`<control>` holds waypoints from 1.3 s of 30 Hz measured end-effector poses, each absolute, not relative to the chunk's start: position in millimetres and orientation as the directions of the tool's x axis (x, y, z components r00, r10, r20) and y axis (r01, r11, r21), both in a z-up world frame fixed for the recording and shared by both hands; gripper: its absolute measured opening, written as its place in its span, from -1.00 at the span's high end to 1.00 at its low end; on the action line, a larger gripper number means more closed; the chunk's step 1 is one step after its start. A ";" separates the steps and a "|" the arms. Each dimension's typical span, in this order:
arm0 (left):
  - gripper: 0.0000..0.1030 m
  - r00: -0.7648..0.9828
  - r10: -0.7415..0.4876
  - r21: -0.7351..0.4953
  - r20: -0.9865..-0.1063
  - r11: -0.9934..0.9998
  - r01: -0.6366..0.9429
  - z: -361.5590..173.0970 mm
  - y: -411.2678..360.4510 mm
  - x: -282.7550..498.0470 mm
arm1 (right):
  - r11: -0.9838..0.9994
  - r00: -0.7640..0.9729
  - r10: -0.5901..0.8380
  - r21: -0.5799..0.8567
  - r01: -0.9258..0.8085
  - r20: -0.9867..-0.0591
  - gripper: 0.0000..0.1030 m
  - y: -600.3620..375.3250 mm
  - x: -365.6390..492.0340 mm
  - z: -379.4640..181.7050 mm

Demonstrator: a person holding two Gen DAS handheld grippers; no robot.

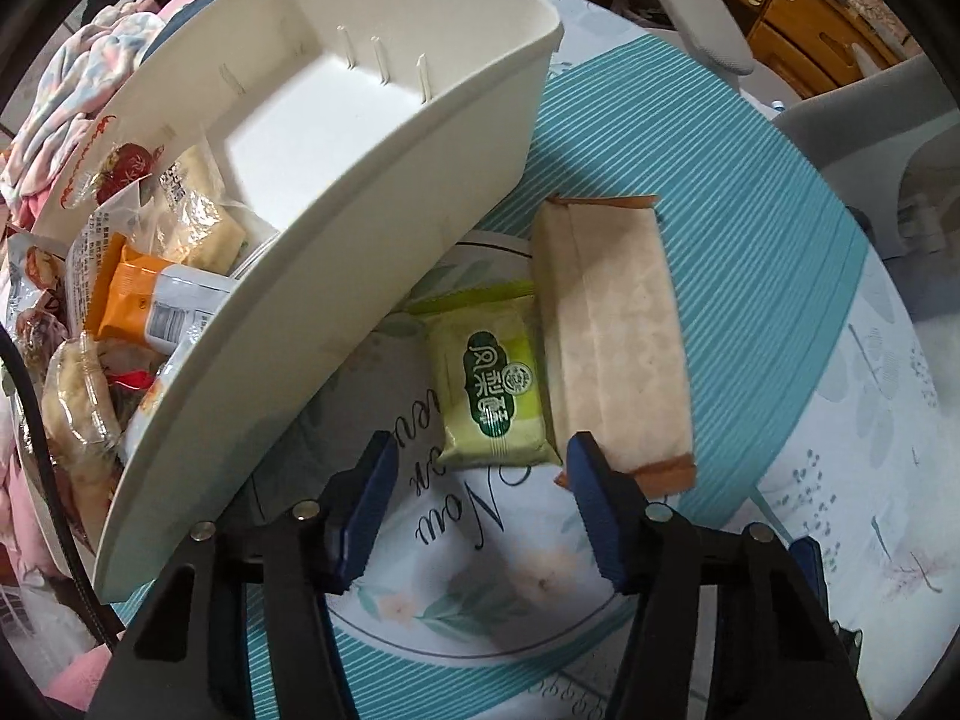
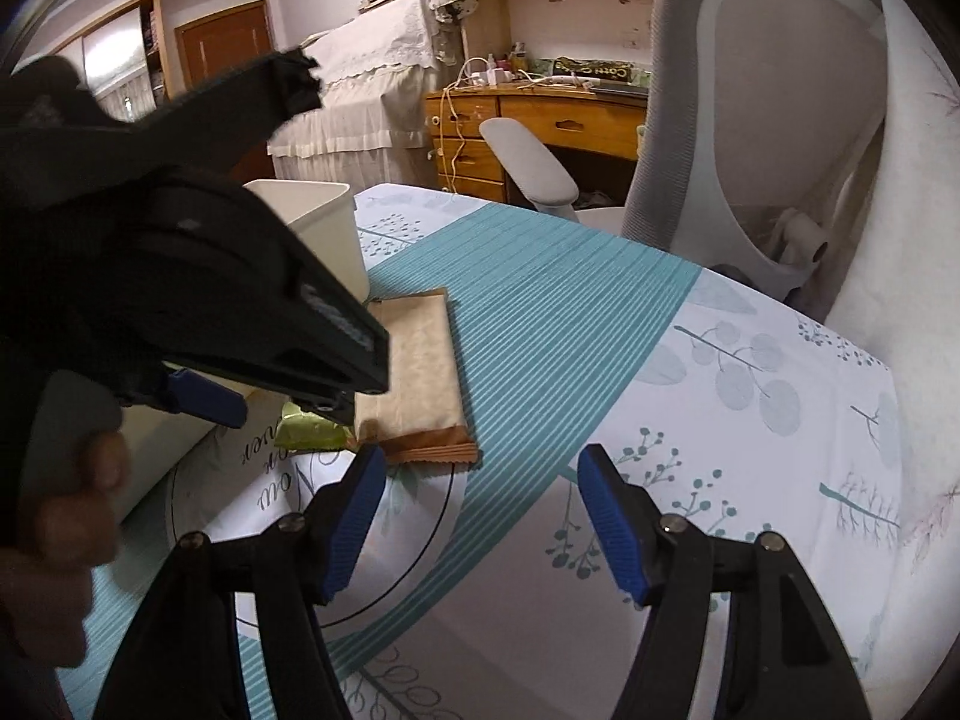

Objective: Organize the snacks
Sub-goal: 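Grasp the green-wrapped cake with the left tool while the right tool grasps the brown wafer pack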

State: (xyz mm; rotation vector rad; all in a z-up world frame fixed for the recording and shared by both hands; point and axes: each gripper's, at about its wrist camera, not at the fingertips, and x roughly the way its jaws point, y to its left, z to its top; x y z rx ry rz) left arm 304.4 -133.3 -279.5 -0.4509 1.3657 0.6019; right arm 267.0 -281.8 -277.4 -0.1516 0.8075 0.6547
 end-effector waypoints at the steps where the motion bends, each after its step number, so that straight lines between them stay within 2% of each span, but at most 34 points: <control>1: -0.01 0.091 0.140 0.050 -0.986 0.768 -0.639 -281.7 -133.1 305.6 | 0.792 0.505 0.488 0.119 -0.599 -0.712 -0.30 -281.8 267.1 -278.3; 11: 0.00 0.098 0.128 0.031 -0.987 0.744 -0.667 -300.9 -118.9 308.9 | 0.790 0.489 0.502 0.147 -0.596 -0.713 -0.30 -282.1 272.7 -286.1; 13: 0.07 0.114 0.130 0.022 -0.985 0.747 -0.664 -301.7 -115.5 309.0 | 0.790 0.490 0.504 0.151 -0.595 -0.711 -0.30 -281.8 273.0 -286.1; 14: 0.24 0.129 0.121 0.006 -0.984 0.753 -0.658 -301.5 -114.6 309.4 | 0.790 0.489 0.504 0.150 -0.595 -0.712 -0.30 -281.5 272.9 -286.3; 15: 0.29 0.137 0.112 -0.005 -0.984 0.758 -0.652 -300.4 -114.1 309.0 | 0.790 0.488 0.503 0.149 -0.595 -0.714 -0.30 -280.9 272.6 -286.5; 23: 0.30 0.109 0.086 -0.001 -0.990 0.779 -0.627 -298.0 -114.4 317.3 | 0.799 0.498 0.480 0.125 -0.589 -0.722 -0.30 -275.7 273.8 -288.3; 39: 0.30 0.118 -0.004 -0.060 -0.993 0.879 -0.474 -239.0 -123.8 277.4 | 0.787 0.518 0.468 0.070 -0.614 -0.716 -0.30 -264.6 280.3 -288.8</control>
